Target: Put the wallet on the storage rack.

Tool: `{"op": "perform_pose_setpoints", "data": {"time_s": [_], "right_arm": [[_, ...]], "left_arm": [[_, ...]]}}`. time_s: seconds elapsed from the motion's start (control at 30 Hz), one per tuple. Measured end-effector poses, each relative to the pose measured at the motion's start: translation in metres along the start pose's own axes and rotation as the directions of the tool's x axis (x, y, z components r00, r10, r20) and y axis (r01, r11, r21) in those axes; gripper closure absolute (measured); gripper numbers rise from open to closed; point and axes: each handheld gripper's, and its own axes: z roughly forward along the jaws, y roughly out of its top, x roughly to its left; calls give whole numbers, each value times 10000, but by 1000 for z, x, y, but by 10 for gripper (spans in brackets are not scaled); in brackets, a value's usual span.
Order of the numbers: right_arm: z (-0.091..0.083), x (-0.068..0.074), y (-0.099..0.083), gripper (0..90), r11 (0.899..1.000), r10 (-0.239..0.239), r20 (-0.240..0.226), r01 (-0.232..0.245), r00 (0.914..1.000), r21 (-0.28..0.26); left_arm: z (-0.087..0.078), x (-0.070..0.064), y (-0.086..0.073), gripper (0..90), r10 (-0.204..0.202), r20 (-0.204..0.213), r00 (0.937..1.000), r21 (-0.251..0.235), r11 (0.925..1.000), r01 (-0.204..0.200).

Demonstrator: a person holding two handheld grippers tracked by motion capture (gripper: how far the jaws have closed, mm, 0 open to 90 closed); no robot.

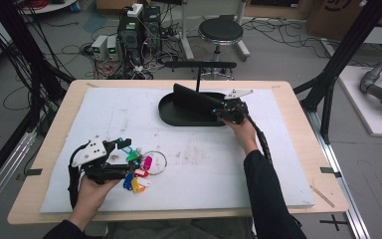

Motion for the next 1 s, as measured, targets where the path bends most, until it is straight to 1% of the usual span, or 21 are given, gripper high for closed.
{"op": "perform_pose_setpoints", "data": {"time_s": [0.13, 0.33, 0.4, 0.43, 0.57, 0.6, 0.63, 0.67, 0.73, 0.83, 0.93, 1.0], "right_arm": [[0, 1, 1, 703, 10000, 5, 73, -5, 10000, 81], [2, 4, 1, 646, 9992, -110, 264, 100, 9996, 379], [2, 4, 1, 638, 9991, -174, 302, 162, 9994, 392], [2, 5, 2, 597, 9993, -151, 353, 139, 9993, 340], [-1, 8, 5, 531, 9993, -204, 669, 182, 9975, 330], [-3, 8, 6, 498, 9991, -264, 744, 239, 9969, 340], [-4, 8, 7, 462, 9992, -214, 875, 184, 9959, 346], [-4, 8, 7, 462, 9992, -214, 875, 184, 9959, 346], [-11, 8, 9, 437, 9994, -219, 1050, 190, 9942, 283], [-22, 5, 11, 425, 9999, -101, 1026, 91, 9947, 102], [-34, 3, 13, 408, 9997, 85, 984, -63, 9951, -224], [-43, 4, 15, 389, 9992, 89, 973, -51, 9952, -395]], "left_arm": [[0, 0, -1, 296, 4, -42, 10000, 19, 10000, -4], [0, 1, -2, 297, -46, -31, 10000, 83, 10000, 47], [0, 1, -2, 297, -43, -26, 10000, 100, 9999, 43], [0, 1, -2, 297, -41, -33, 10000, 118, 9999, 41], [0, 2, -3, 297, -54, -46, 10000, 151, 9999, 54], [0, 2, -3, 297, -28, -55, 10000, 181, 9998, 29], [0, 2, -3, 297, -63, -74, 10000, 165, 9998, 64], [0, 2, -3, 297, -63, -74, 10000, 165, 9998, 64], [0, 3, -4, 297, -57, -82, 10000, 185, 9998, 58], [1, 4, -4, 297, -45, -111, 9999, 190, 9998, 47], [2, 5, -3, 297, -43, -112, 9999, 199, 9998, 45], [2, 5, -3, 297, -31, -111, 9999, 198, 9998, 33]]}}
